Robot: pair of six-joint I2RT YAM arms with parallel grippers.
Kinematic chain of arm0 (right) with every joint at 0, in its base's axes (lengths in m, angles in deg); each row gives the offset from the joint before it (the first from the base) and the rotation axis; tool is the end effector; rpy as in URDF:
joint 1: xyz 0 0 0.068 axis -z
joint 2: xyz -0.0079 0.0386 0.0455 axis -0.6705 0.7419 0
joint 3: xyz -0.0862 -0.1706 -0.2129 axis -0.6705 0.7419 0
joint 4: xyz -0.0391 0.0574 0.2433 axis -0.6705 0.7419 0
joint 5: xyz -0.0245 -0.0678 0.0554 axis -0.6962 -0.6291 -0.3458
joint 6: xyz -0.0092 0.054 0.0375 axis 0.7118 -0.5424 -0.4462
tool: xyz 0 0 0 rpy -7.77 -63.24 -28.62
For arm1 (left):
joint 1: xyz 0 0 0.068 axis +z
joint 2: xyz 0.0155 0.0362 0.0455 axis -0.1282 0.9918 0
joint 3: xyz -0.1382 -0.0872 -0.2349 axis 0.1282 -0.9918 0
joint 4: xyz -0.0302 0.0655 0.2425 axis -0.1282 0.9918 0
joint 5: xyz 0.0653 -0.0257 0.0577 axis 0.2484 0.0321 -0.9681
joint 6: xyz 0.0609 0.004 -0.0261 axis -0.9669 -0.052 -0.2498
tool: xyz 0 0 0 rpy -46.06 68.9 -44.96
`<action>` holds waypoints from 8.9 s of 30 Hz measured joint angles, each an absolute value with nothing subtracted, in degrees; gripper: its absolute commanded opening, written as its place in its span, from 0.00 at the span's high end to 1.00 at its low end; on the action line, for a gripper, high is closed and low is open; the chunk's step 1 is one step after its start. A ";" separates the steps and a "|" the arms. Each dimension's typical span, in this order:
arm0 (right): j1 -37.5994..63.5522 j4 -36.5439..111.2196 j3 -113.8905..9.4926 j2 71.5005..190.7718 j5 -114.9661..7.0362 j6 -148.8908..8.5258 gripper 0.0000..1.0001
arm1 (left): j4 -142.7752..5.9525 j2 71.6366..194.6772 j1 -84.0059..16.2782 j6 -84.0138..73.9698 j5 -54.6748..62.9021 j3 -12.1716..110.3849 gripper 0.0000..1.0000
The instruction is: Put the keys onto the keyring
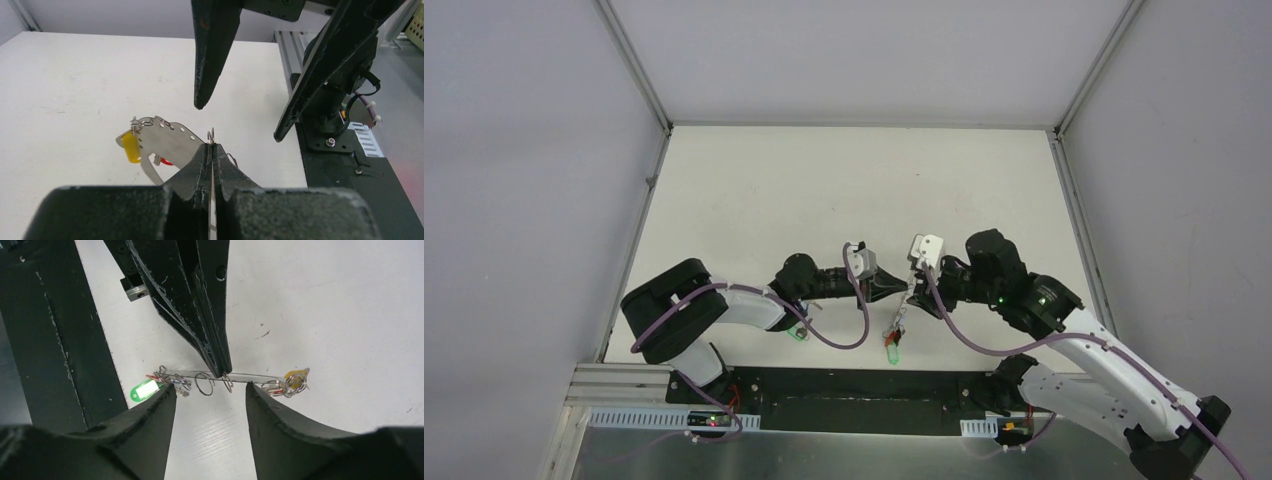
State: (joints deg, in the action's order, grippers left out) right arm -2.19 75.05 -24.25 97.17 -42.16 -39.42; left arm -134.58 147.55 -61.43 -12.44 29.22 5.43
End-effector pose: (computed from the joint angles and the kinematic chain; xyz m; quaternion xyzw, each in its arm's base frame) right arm 0.1052 0.1272 0.3038 -0.5580 0.6908 0.2259 0.4005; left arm 0.1539 -0.2614 0.2273 0.4628 0.4850 -0.5152 0.5340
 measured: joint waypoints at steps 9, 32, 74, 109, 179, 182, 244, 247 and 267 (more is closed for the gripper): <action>-1.47 64.42 -14.08 85.67 -41.31 -42.40 0.55 | -140.92 147.51 -61.43 -11.52 27.75 3.99 1.00; 2.29 49.82 -8.01 81.91 -32.22 -46.57 0.72 | -141.81 139.18 -61.43 -13.20 27.84 0.84 1.00; 3.41 83.72 -36.77 109.52 -32.96 -41.41 1.00 | -105.18 120.71 -61.43 -24.85 24.26 6.19 0.54; 0.17 99.53 -42.54 120.14 -50.34 -40.87 1.00 | -113.68 147.05 -75.79 -19.15 10.55 13.25 0.42; 0.17 98.76 -39.52 118.24 -44.18 -38.16 1.00 | -126.80 146.70 -71.74 -18.97 12.43 7.13 0.95; 0.15 98.85 -39.50 118.24 -44.11 -38.13 1.00 | -126.82 146.70 -71.72 -18.97 12.39 7.15 1.00; 14.27 44.69 -11.57 86.00 -8.81 -50.31 0.69 | -141.16 132.18 -71.42 -15.91 6.79 -2.44 1.00; 14.27 43.86 -11.55 86.79 -8.66 -50.42 0.72 | -141.07 132.18 -71.42 -15.91 6.97 -2.44 1.00; 14.53 41.21 -10.04 88.58 -7.41 -52.78 1.00 | -140.98 132.16 -71.39 -15.76 7.69 -2.44 0.88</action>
